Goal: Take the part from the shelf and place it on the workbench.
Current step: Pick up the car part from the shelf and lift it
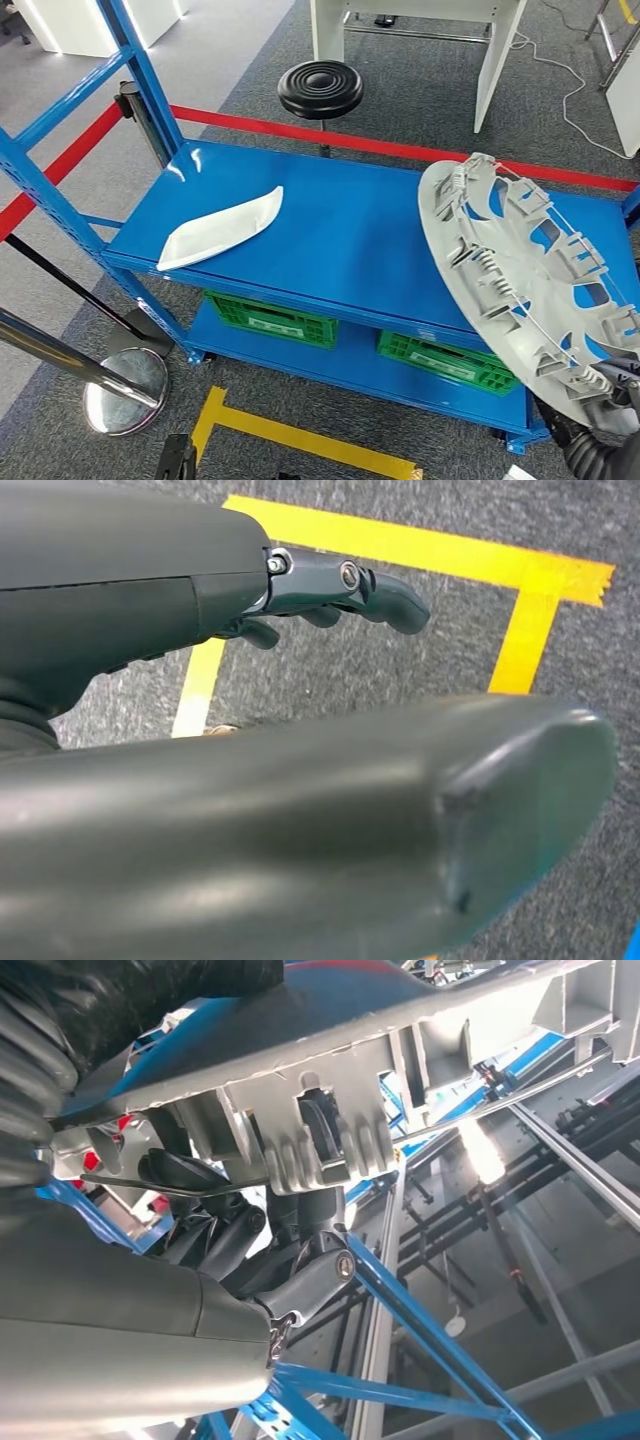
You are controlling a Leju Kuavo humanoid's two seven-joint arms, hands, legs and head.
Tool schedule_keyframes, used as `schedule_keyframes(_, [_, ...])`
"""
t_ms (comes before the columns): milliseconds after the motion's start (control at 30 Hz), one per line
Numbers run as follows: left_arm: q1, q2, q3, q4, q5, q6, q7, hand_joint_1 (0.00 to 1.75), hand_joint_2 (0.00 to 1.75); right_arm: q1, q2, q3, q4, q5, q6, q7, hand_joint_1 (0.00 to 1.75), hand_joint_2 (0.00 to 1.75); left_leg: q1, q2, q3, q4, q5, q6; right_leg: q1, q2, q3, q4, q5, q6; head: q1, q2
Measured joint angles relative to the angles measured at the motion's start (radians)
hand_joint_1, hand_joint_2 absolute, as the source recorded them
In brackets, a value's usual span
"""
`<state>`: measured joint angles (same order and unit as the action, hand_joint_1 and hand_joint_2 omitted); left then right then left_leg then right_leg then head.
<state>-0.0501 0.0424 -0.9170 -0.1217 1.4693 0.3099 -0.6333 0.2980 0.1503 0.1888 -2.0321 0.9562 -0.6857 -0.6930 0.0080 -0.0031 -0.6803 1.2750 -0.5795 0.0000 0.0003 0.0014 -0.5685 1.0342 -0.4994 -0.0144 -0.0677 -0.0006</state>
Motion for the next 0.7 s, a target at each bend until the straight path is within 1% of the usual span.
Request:
schedule_keyframes(33, [0.0, 0.0, 0.0, 0.0, 0.0, 0.0, -0.001, 0.0, 0.0, 0.0, 0.0, 0.0, 0.0, -0.003, 0.0, 0.0, 1.75, 1.75, -0.007, 0.0, 0.027, -0.06, 0.037, 0.013, 0.005, 0.001, 0.003, 0.0, -0.001, -0.001, 0.0, 0.0])
schedule_keyframes(67, [-0.001, 0.002, -0.001, 0.0, 0.0, 0.001, -0.002, 0.0, 0.0, 0.0, 0.0, 0.001, 0.0, -0.007, 0.0, 0.0, 1.75, 1.75, -0.014, 0.0, 0.059, -0.126, 0.067, 0.03, 0.007, 0.001, 0.004, -0.001, -0.002, -0.002, 0.001, 0.0])
schedule_keyframes(100, [-0.001, 0.004, -0.001, 0.001, 0.0, 0.001, -0.003, 0.0, 0.0, 0.0, 0.0, 0.002, 0.0, -0.014, 0.0, 0.0, 1.75, 1.75, -0.02, 0.0, 0.085, -0.183, 0.089, 0.045, 0.01, 0.001, 0.005, 0.0, -0.002, -0.002, 0.003, 0.0])
schedule_keyframes(133, [-0.001, 0.006, -0.002, 0.002, 0.0, 0.001, -0.004, 0.0, 0.0, 0.0, 0.0, 0.003, 0.001, -0.022, 0.0, 0.0, 1.75, 1.75, -0.027, 0.001, 0.102, -0.223, 0.1, 0.057, 0.009, 0.0, 0.003, 0.0, -0.002, 0.0, 0.003, 0.0])
schedule_keyframes(167, [-0.002, 0.008, -0.004, 0.003, 0.001, 0.0, -0.005, 0.0, 0.0, 0.0, -0.001, 0.005, 0.003, -0.031, 0.0, 0.001, 1.75, 1.75, -0.031, 0.001, 0.109, -0.242, 0.1, 0.058, 0.009, 0.0, 0.0, 0.001, -0.003, 0.001, 0.003, 0.0])
schedule_keyframes(200, [-0.001, 0.009, -0.007, 0.004, 0.003, 0.0, -0.006, 0.0, 0.0, -0.001, -0.003, 0.009, 0.005, -0.04, -0.001, 0.002, 1.75, 1.75, -0.032, 0.001, 0.11, -0.251, 0.101, 0.043, 0.008, -0.001, -0.003, 0.002, -0.003, 0.002, 0.003, 0.0])
schedule_keyframes(233, [-0.001, 0.01, -0.01, 0.004, 0.005, -0.001, -0.008, 0.0, 0.0, 0.0, -0.005, 0.014, 0.008, -0.048, -0.001, 0.005, 1.75, 1.75, -0.034, 0.0, 0.11, -0.253, 0.1, 0.031, 0.005, -0.002, -0.005, 0.002, -0.002, 0.006, 0.002, 0.0])
schedule_keyframes(267, [0.0, 0.011, -0.014, 0.004, 0.007, -0.003, -0.01, 0.0, 0.0, -0.001, -0.007, 0.019, 0.012, -0.054, -0.001, 0.008, 1.75, 1.75, -0.034, 0.0, 0.11, -0.254, 0.099, 0.021, 0.004, -0.002, -0.005, 0.001, -0.002, 0.008, 0.002, 0.0])
schedule_keyframes(300, [0.0, 0.012, -0.016, 0.004, 0.009, -0.005, -0.012, 0.0, 0.0, -0.001, -0.01, 0.024, 0.015, -0.058, -0.001, 0.011, 1.75, 1.75, -0.035, 0.0, 0.11, -0.253, 0.097, 0.018, 0.002, -0.003, -0.004, -0.001, 0.0, 0.012, 0.002, 0.0])
schedule_keyframes(333, [0.0, 0.013, -0.017, 0.004, 0.009, -0.006, -0.014, 0.0, 0.0, -0.001, -0.011, 0.028, 0.017, -0.06, -0.001, 0.013, 1.75, 1.75, -0.035, 0.0, 0.11, -0.256, 0.099, 0.027, 0.002, -0.003, -0.003, -0.004, 0.002, 0.018, 0.002, 0.0])
schedule_keyframes(367, [-0.001, 0.012, -0.018, 0.004, 0.01, -0.008, -0.015, 0.0, 0.0, -0.001, -0.012, 0.031, 0.018, -0.061, -0.001, 0.014, 1.75, 1.75, -0.032, 0.001, 0.113, -0.264, 0.103, 0.032, 0.002, -0.002, -0.004, -0.003, 0.0, 0.021, 0.002, 0.0])
schedule_keyframes(400, [-0.002, 0.01, -0.019, 0.004, 0.01, -0.01, -0.016, 0.0, 0.0, -0.001, -0.013, 0.033, 0.019, -0.061, -0.001, 0.015, 1.75, 1.75, -0.028, 0.003, 0.116, -0.273, 0.108, 0.036, 0.004, -0.001, -0.009, 0.005, -0.008, 0.026, 0.003, 0.0])
schedule_keyframes(433, [-0.002, 0.009, -0.019, 0.004, 0.011, -0.011, -0.016, 0.0, 0.0, -0.001, -0.015, 0.033, 0.019, -0.06, -0.001, 0.016, 1.75, 1.75, -0.023, 0.004, 0.119, -0.281, 0.113, 0.04, 0.004, -0.001, -0.023, 0.033, -0.027, 0.032, 0.005, 0.0])
schedule_keyframes(467, [-0.003, 0.008, -0.019, 0.004, 0.012, -0.012, -0.016, 0.0, 0.0, -0.001, -0.018, 0.034, 0.02, -0.058, -0.001, 0.017, 1.75, 1.75, -0.019, 0.007, 0.121, -0.285, 0.116, 0.042, 0.002, 0.0, -0.047, 0.081, -0.055, 0.037, 0.006, 0.0])
schedule_keyframes(500, [-0.003, 0.007, -0.019, 0.004, 0.014, -0.011, -0.016, 0.0, 0.0, -0.001, -0.02, 0.034, 0.021, -0.056, -0.001, 0.018, 1.75, 1.75, -0.018, 0.008, 0.121, -0.287, 0.116, 0.044, -0.001, -0.001, -0.075, 0.143, -0.086, 0.043, 0.007, 0.0])
schedule_keyframes(533, [-0.003, 0.006, -0.02, 0.004, 0.016, -0.01, -0.016, 0.0, 0.0, -0.001, -0.023, 0.034, 0.022, -0.054, -0.001, 0.018, 1.75, 1.75, -0.017, 0.01, 0.121, -0.286, 0.116, 0.044, -0.005, -0.001, -0.105, 0.205, -0.11, 0.048, 0.007, 0.0])
schedule_keyframes(567, [-0.003, 0.005, -0.02, 0.004, 0.018, -0.009, -0.015, 0.0, 0.0, -0.001, -0.026, 0.034, 0.024, -0.052, -0.001, 0.019, 1.75, 1.75, -0.017, 0.012, 0.121, -0.286, 0.116, 0.043, -0.009, -0.001, -0.123, 0.243, -0.117, 0.053, 0.007, 0.0])
schedule_keyframes(600, [-0.002, 0.005, -0.02, 0.004, 0.019, -0.007, -0.015, 0.0, 0.0, 0.0, -0.028, 0.034, 0.026, -0.051, -0.001, 0.019, 1.75, 1.75, -0.015, 0.013, 0.122, -0.285, 0.115, 0.042, -0.013, -0.002, -0.125, 0.244, -0.105, 0.057, 0.007, 0.0])
schedule_keyframes(633, [-0.003, 0.004, -0.02, 0.004, 0.02, -0.006, -0.014, 0.0, 0.0, 0.0, -0.03, 0.034, 0.028, -0.05, -0.001, 0.02, 1.75, 1.75, -0.013, 0.013, 0.123, -0.284, 0.113, 0.04, -0.016, -0.003, -0.109, 0.209, -0.076, 0.06, 0.007, 0.0])
schedule_keyframes(667, [-0.003, 0.003, -0.02, 0.004, 0.023, -0.005, -0.013, 0.0, 0.0, 0.0, -0.031, 0.034, 0.029, -0.048, -0.001, 0.02, 1.75, 1.75, -0.011, 0.013, 0.124, -0.281, 0.111, 0.036, -0.019, -0.005, -0.077, 0.143, -0.039, 0.063, 0.007, 0.0])
schedule_keyframes(700, [-0.002, 0.003, -0.021, 0.004, 0.026, -0.004, -0.012, 0.0, 0.0, 0.0, -0.031, 0.034, 0.03, -0.047, -0.001, 0.02, 1.75, 1.75, -0.01, 0.012, 0.125, -0.278, 0.108, 0.03, -0.02, -0.006, -0.044, 0.078, -0.014, 0.065, 0.008, 0.0])
